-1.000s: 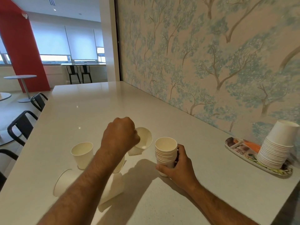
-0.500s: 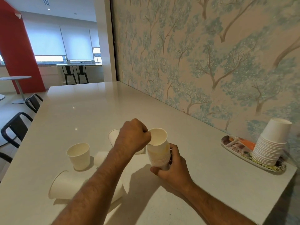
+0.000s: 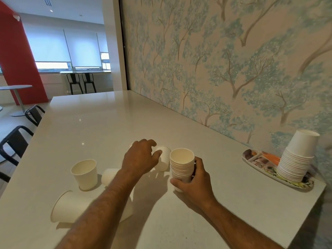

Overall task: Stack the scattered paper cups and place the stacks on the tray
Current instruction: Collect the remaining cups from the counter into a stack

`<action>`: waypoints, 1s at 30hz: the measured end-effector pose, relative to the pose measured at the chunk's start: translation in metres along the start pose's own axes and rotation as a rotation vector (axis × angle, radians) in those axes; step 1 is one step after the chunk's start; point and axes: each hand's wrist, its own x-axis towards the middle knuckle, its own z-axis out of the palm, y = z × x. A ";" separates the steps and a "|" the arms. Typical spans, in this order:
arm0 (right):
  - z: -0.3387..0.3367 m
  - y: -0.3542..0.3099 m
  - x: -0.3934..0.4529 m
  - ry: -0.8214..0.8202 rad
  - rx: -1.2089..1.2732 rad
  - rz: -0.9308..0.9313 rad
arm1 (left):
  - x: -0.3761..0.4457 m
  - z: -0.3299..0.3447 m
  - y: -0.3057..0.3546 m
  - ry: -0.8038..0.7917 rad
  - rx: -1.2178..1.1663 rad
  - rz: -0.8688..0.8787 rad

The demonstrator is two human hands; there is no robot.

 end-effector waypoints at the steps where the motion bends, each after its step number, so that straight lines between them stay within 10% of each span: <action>1: -0.002 0.001 0.002 0.021 -0.002 0.011 | 0.003 0.004 -0.003 -0.031 0.022 0.031; 17: -0.015 0.021 0.015 0.180 -0.036 0.066 | 0.026 0.064 0.038 -0.263 0.273 0.198; 30: -0.015 0.018 0.015 0.171 -0.040 0.038 | 0.024 0.038 0.041 -0.360 -0.022 0.041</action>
